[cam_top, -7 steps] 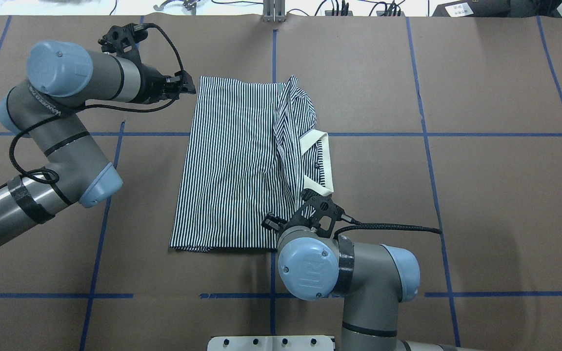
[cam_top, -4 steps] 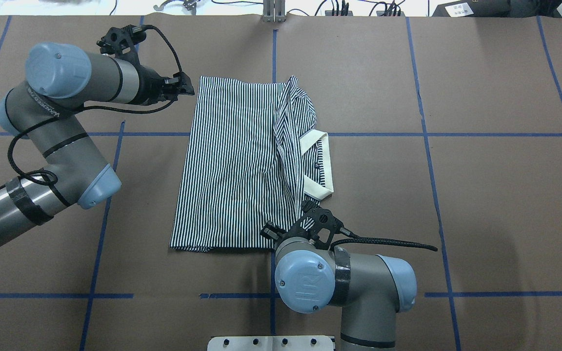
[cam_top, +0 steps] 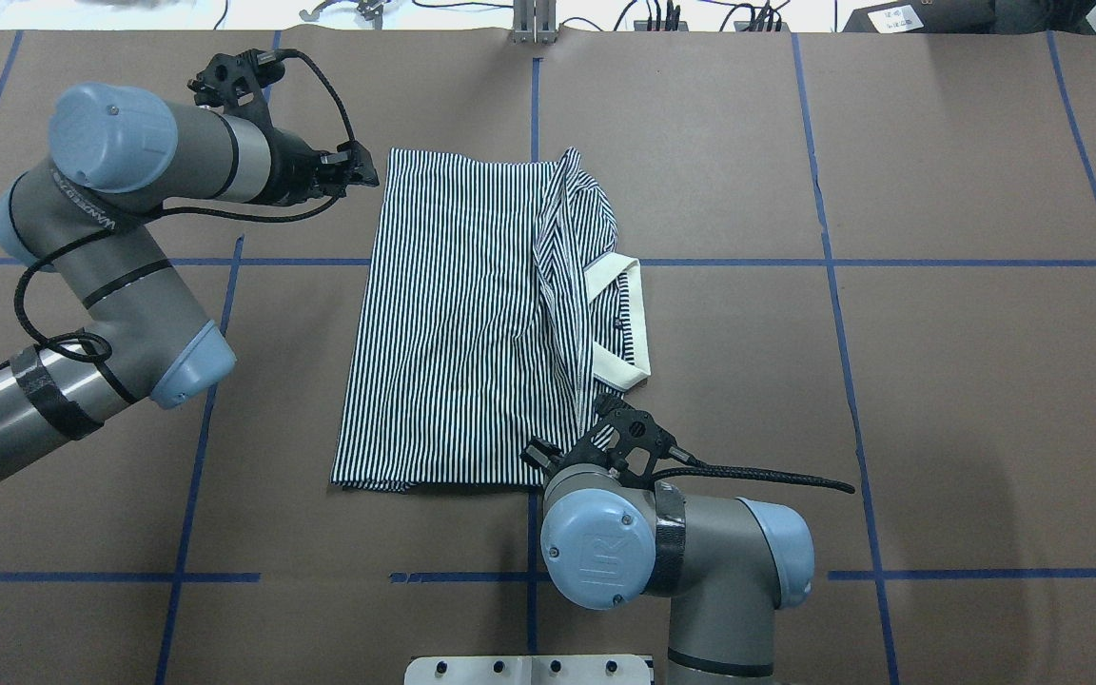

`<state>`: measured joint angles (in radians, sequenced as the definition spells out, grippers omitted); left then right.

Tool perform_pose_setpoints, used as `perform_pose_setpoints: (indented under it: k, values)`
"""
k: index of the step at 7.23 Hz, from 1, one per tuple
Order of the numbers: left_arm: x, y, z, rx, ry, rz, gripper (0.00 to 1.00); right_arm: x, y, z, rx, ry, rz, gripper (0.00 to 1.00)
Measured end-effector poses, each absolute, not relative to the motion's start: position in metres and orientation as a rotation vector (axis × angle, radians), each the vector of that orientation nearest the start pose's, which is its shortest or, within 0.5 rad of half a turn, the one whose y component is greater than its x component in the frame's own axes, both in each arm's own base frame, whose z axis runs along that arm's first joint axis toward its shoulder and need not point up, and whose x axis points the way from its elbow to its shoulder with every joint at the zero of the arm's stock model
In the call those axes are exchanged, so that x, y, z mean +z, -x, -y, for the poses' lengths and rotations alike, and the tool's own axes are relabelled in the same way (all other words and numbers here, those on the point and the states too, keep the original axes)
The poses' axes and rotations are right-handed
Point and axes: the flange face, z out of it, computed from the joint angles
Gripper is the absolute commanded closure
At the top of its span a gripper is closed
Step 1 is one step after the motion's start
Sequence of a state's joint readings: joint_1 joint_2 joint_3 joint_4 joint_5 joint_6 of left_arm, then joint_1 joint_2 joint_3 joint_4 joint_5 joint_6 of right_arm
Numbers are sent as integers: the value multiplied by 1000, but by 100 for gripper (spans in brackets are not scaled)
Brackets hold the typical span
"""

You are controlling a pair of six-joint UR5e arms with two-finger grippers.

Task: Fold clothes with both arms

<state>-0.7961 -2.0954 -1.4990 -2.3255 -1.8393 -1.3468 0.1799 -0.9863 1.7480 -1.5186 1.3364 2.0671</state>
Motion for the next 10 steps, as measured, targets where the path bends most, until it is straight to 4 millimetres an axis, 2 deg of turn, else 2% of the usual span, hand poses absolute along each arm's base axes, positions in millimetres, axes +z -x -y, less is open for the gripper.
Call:
perform_pose_setpoints:
  k: [2, 4, 5, 6, 8, 9, 10]
  values:
    - [299, -406, 568, -338, -384, -1167, 48, 233, 613, 277, 737, -95, 871, 100]
    - [293, -405, 565, -348, -379, -1181, 47, 216, 591, 281, 741, -90, 917, 100]
    - [288, -413, 549, -371, -343, -1205, 46, 215, 580, 277, 738, -85, 929, 100]
    - [289, -431, 502, -409, -283, -1235, 46, 214, 575, 272, 734, -79, 938, 100]
    - [299, -447, 386, -476, -170, -1200, 46, 210, 572, 261, 723, -69, 954, 100]
    - [306, -457, 350, -509, -123, -1136, 45, 210, 571, 259, 720, -68, 956, 100]
    - [313, -468, 329, -523, -99, -1084, 45, 210, 571, 259, 717, -70, 956, 100]
